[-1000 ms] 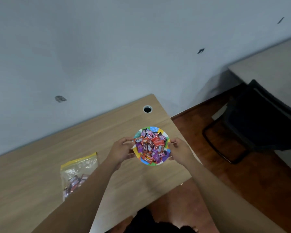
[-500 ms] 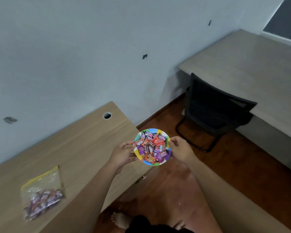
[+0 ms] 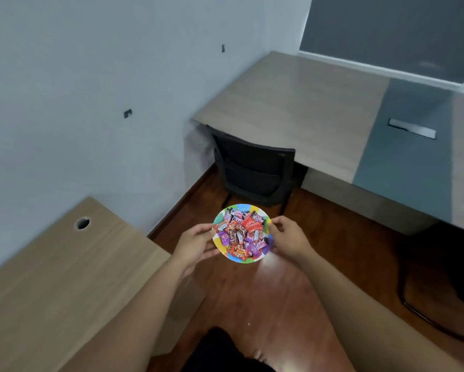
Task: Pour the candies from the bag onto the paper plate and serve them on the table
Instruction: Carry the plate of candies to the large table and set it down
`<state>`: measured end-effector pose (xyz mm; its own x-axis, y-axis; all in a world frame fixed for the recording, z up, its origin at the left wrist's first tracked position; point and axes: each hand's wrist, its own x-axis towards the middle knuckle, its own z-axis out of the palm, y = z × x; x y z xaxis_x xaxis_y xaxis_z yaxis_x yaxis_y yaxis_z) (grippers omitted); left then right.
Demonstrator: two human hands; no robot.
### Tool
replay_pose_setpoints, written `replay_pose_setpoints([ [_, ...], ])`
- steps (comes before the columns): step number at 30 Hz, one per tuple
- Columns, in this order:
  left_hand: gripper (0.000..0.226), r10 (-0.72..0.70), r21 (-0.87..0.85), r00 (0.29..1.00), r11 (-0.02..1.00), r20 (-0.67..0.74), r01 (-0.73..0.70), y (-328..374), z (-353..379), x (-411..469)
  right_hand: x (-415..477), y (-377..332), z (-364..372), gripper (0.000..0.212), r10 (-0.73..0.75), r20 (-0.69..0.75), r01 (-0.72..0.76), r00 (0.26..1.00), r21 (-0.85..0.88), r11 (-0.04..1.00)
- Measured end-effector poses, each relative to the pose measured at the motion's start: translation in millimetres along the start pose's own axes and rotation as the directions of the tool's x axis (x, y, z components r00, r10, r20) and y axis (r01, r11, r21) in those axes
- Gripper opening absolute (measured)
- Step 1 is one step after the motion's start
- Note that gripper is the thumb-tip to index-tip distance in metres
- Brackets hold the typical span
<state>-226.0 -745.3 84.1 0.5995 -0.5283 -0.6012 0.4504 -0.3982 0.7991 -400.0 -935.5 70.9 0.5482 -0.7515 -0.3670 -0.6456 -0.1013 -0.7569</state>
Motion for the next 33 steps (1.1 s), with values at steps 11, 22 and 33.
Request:
replay_pose_setpoints([
  [11, 0.023, -0.019, 0.195, 0.97, 0.98, 0.241, -0.029, 42, 156, 65, 31, 86, -121, 0.021, 0.14, -0.188, -0.107, 0.972, 0.176, 0.979],
  [22, 0.019, -0.083, 0.269, 0.907, 0.963, 0.412, -0.033, 105, 329, 154, 116, 136, -251, 0.023, 0.304, -0.317, -0.237, 0.898, 0.233, 0.943],
  [33, 0.02, -0.153, 0.391, 0.852, 0.918, 0.5, -0.064, 147, 464, 233, 183, 189, -324, 0.015, 0.426, -0.383, -0.275, 0.819, 0.39, 0.879],
])
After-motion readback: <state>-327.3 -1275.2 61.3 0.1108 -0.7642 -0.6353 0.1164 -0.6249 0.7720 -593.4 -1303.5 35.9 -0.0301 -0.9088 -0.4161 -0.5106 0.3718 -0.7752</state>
